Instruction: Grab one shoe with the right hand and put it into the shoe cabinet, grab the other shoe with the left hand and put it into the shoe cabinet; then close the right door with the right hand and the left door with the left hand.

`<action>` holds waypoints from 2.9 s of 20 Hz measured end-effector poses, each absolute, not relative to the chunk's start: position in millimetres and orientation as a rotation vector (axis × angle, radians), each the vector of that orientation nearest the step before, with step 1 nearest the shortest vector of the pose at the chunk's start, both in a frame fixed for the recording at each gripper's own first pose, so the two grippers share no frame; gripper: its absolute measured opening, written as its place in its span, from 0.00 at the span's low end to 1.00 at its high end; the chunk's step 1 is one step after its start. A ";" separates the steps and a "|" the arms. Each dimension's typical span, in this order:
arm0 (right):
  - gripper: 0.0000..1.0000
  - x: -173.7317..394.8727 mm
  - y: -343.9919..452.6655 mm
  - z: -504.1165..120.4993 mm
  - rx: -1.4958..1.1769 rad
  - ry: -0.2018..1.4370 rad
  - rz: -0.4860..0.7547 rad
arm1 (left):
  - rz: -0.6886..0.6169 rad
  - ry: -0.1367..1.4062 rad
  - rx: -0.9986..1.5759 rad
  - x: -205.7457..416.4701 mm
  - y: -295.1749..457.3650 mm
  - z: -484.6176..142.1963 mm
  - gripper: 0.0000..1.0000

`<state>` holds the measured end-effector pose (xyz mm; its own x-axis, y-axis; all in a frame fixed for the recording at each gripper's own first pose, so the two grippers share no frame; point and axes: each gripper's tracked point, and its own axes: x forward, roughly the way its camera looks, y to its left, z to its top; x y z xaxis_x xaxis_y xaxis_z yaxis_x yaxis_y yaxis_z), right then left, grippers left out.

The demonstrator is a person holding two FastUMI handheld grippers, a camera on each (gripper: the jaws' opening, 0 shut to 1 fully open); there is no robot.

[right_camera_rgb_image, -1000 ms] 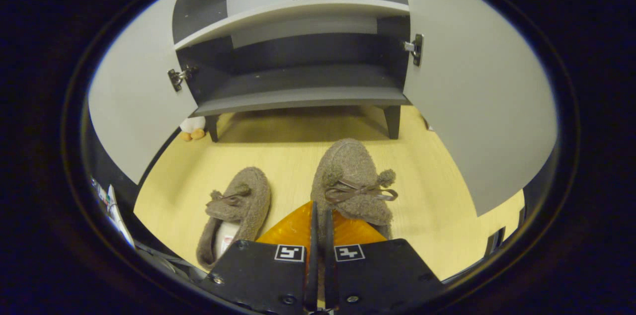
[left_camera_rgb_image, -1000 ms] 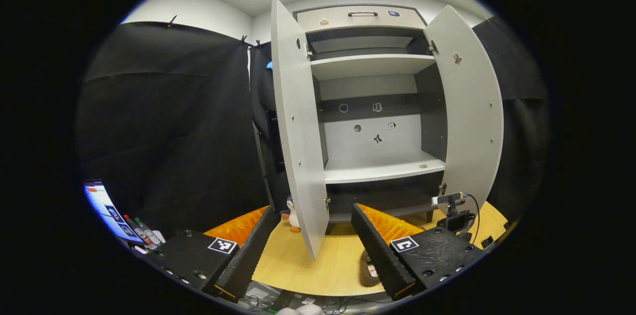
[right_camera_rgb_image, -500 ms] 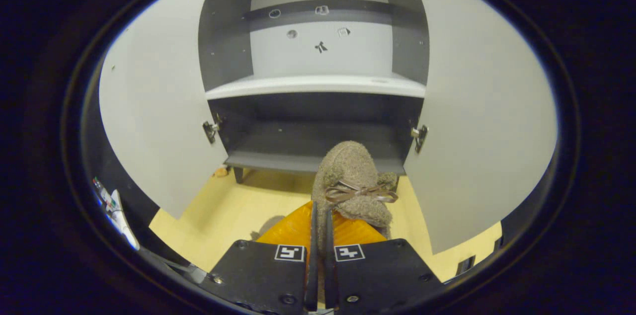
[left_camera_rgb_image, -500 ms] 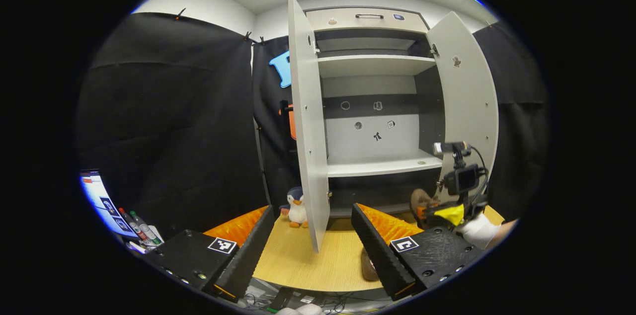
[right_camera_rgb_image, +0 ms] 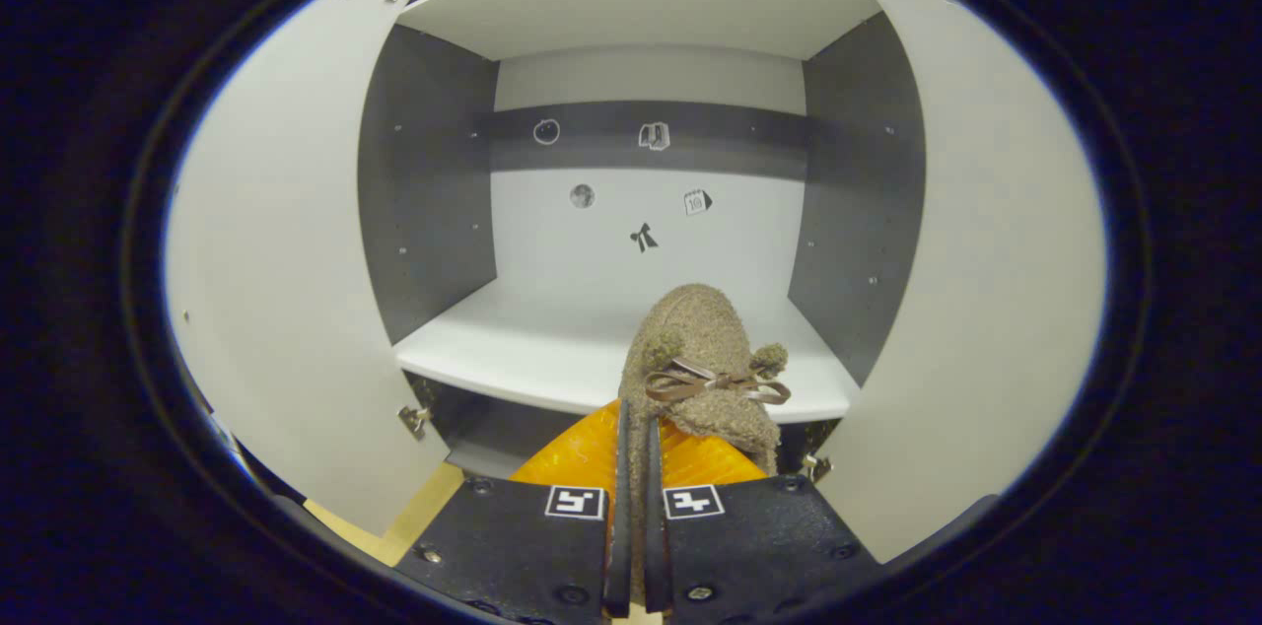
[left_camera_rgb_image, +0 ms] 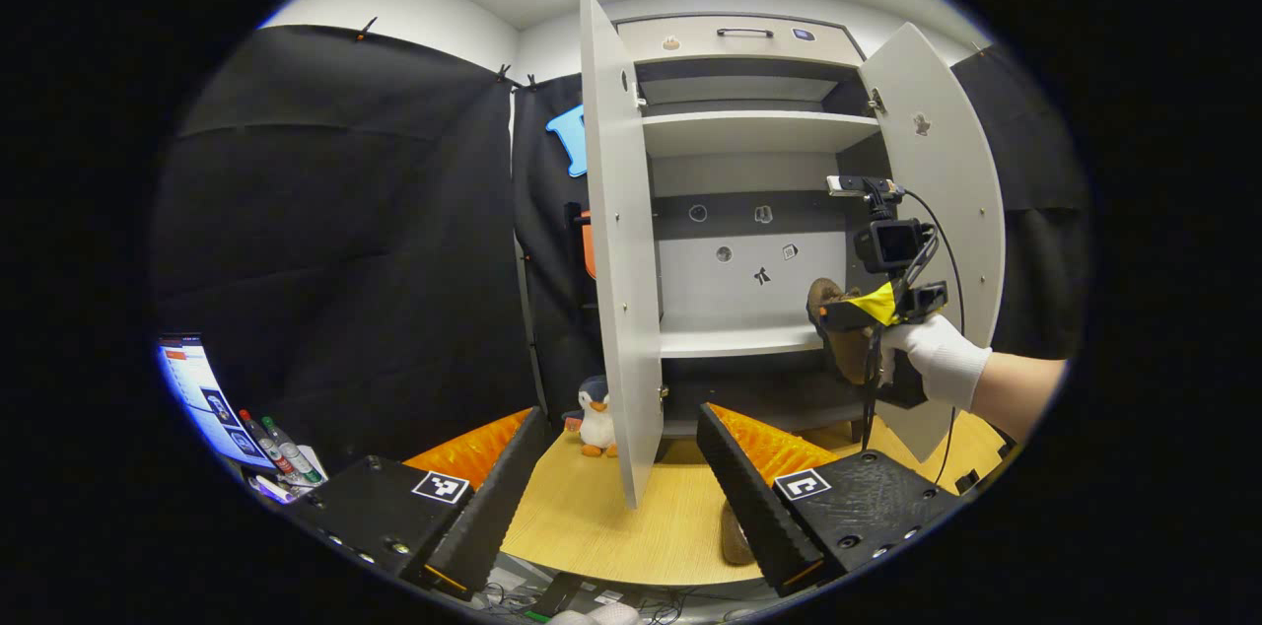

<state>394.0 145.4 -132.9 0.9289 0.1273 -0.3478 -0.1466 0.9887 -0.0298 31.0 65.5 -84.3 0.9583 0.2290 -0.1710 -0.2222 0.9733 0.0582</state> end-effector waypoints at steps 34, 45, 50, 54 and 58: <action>0.95 478.3 140.5 -39.0 -0.006 0.264 0.087 | 0.325 0.168 0.018 26.0 74.3 -75.8 0.96; 1.00 273.1 97.3 -25.7 0.024 0.068 0.105 | 0.171 0.156 0.052 3.5 58.9 -78.3 0.96; 1.00 185.7 43.6 -77.8 0.053 0.103 0.049 | 0.079 0.157 0.048 16.7 34.8 -83.8 0.96; 0.99 135.0 10.5 -126.9 0.047 0.171 0.015 | 0.027 0.153 0.069 35.0 10.8 -93.3 0.96; 0.99 106.6 -3.6 -153.8 0.043 0.229 0.009 | -0.006 0.181 0.058 55.2 -12.9 -117.6 0.96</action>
